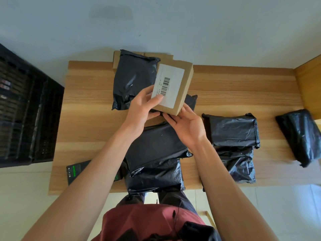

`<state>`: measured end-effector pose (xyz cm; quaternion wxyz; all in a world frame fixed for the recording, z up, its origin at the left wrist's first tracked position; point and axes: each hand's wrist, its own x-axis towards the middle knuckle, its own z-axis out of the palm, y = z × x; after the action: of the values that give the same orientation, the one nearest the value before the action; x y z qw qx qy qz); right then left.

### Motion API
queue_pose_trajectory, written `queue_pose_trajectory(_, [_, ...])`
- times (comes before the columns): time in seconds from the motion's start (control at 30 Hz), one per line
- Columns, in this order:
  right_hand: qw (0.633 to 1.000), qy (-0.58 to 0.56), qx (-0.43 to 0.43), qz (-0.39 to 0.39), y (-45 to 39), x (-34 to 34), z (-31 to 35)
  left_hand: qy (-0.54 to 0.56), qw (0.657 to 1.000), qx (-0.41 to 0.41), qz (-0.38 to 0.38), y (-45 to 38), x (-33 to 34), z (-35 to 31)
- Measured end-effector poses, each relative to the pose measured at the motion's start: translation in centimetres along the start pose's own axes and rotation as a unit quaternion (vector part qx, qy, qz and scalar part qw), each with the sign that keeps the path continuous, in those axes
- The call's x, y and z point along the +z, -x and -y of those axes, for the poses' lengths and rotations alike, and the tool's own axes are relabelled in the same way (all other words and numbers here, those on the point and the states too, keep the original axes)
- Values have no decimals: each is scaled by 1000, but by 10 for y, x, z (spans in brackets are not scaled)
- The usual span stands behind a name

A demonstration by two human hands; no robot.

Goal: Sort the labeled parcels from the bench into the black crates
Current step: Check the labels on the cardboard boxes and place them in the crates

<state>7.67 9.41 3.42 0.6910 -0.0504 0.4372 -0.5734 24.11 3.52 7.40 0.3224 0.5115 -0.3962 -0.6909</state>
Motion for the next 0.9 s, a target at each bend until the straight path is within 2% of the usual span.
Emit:
queue_pose_trajectory(0.17, [992, 127, 20, -11, 7, 8, -5, -10, 999, 44, 17, 12, -15, -3])
queue_pose_trajectory(0.23, [979, 196, 5, -51, 10, 10, -4, -34, 996, 81, 0, 16, -24, -1])
queue_pose_trajectory(0.3, [968, 229, -32, -100, 15, 14, 2, -118, 984, 131, -31, 20, -36, 1])
queue_pose_trajectory(0.4, [954, 252, -91, -134, 25, 27, 17, -278, 933, 224, -49, 26, -56, 7])
queue_pose_trajectory(0.5, [940, 303, -114, -105, 35, 44, 29, -408, 858, 311, -27, 30, -72, 4])
queue_pose_trajectory(0.63, [906, 399, -128, -55, 43, 68, 25, -496, 762, 417, -2, 29, -84, 0])
queue_pose_trajectory(0.7, [903, 402, -145, -51, 44, 74, 17, -507, 741, 441, -4, 30, -87, -2])
queue_pose_trajectory(0.77, [908, 380, -161, -67, 45, 76, 9, -507, 748, 429, -9, 35, -88, -4])
queue_pose_trajectory(0.8, [910, 370, -173, -78, 46, 78, 5, -496, 766, 409, -15, 39, -89, -5])
queue_pose_trajectory(0.9, [912, 334, -214, -109, 52, 85, -5, -348, 882, 308, -75, 58, -91, -13])
